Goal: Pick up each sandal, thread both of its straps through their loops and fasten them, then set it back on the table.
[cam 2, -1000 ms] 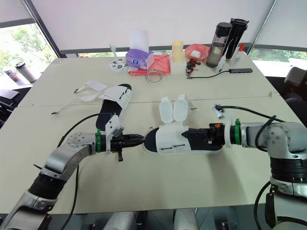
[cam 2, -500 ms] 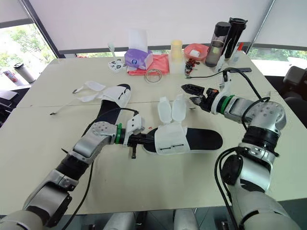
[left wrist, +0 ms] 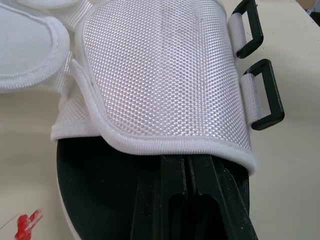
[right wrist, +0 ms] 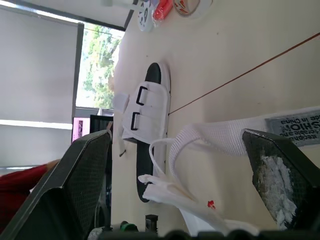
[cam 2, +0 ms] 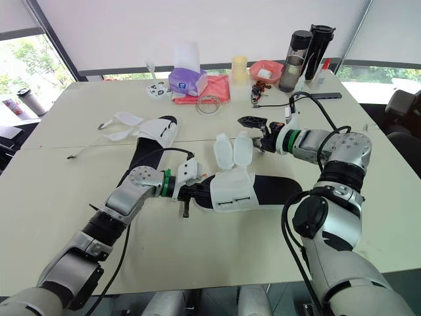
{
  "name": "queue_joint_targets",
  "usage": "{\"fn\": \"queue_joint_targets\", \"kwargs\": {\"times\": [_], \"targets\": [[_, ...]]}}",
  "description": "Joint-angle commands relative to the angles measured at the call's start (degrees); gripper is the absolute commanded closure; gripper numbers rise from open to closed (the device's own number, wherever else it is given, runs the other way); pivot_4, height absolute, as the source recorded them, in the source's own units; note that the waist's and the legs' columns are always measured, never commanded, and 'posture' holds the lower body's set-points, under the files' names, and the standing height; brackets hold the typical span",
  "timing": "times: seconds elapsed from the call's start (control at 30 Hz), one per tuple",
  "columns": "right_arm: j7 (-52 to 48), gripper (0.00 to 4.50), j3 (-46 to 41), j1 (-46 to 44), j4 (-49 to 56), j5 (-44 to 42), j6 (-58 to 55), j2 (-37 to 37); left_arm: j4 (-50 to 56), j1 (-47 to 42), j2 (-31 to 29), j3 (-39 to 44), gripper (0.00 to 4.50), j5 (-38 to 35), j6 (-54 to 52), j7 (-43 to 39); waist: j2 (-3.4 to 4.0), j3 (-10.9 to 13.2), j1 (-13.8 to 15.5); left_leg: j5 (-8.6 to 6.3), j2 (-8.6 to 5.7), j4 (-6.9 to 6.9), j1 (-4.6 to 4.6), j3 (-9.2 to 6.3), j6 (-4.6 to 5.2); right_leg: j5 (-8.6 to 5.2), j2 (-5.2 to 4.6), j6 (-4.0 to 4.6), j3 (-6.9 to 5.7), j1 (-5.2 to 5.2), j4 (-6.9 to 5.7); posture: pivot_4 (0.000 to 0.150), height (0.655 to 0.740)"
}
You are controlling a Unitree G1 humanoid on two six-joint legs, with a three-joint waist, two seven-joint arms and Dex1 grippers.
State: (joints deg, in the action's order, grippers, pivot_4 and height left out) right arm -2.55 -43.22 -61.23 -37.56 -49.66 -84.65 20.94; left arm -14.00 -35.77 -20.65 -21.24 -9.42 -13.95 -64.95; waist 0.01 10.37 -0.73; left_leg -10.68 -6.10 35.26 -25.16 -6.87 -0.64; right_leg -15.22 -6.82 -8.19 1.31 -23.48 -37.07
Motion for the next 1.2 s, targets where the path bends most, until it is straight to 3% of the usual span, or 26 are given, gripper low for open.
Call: {"fn": "queue_joint_targets", "kwargs": {"times": [0.03,0.37,0.77,0.97,1.2], "targets": [[0.70,0.00,-1.53,-0.59,2.72,-0.99,-1.86,0.54,1.46,1.18,-0.05,0.19,4.45,0.67,0.68,0.35,0.00,0.00,-0.04,0.00,0.00,0.00,0.00,0.00,0.00,0.00,0.00,0.00,0.00,0.00,-0.01,0.150,0.7400],[6.63,0.00,-7.42,4.29,12.73,-4.89,-7.85,-1.36,2.41,2.18,0.07,0.60,4.45,0.50,0.77,1.17,0.02,-0.01,-0.18,0.00,0.01,0.00,0.02,0.01,0.00,0.00,0.00,0.00,0.00,-0.01,-0.04,0.150,0.7400],[24.41,0.00,-23.23,2.91,20.20,-7.91,-5.41,-17.05,1.89,1.81,0.37,0.55,4.45,1.14,1.96,1.32,0.07,-0.04,-0.12,0.01,0.00,0.00,0.06,-0.01,-0.01,0.00,0.00,0.00,0.01,-0.02,-0.15,0.150,0.7400],[28.41,0.00,-23.37,3.54,19.17,-7.95,5.31,-18.97,1.48,1.87,1.05,0.56,4.45,1.44,2.47,1.71,0.08,-0.05,-0.12,0.02,0.00,-0.01,0.07,0.00,-0.02,0.00,0.01,0.00,0.01,-0.02,-0.16,0.150,0.7400],[26.11,0.00,-19.37,3.85,13.59,-9.04,14.70,-17.42,1.91,2.18,1.34,0.59,4.45,1.87,2.61,1.93,0.08,-0.05,-0.41,0.02,0.02,-0.02,0.10,0.03,-0.01,0.00,0.02,0.00,0.01,-0.01,-0.18,0.150,0.7400]]}}
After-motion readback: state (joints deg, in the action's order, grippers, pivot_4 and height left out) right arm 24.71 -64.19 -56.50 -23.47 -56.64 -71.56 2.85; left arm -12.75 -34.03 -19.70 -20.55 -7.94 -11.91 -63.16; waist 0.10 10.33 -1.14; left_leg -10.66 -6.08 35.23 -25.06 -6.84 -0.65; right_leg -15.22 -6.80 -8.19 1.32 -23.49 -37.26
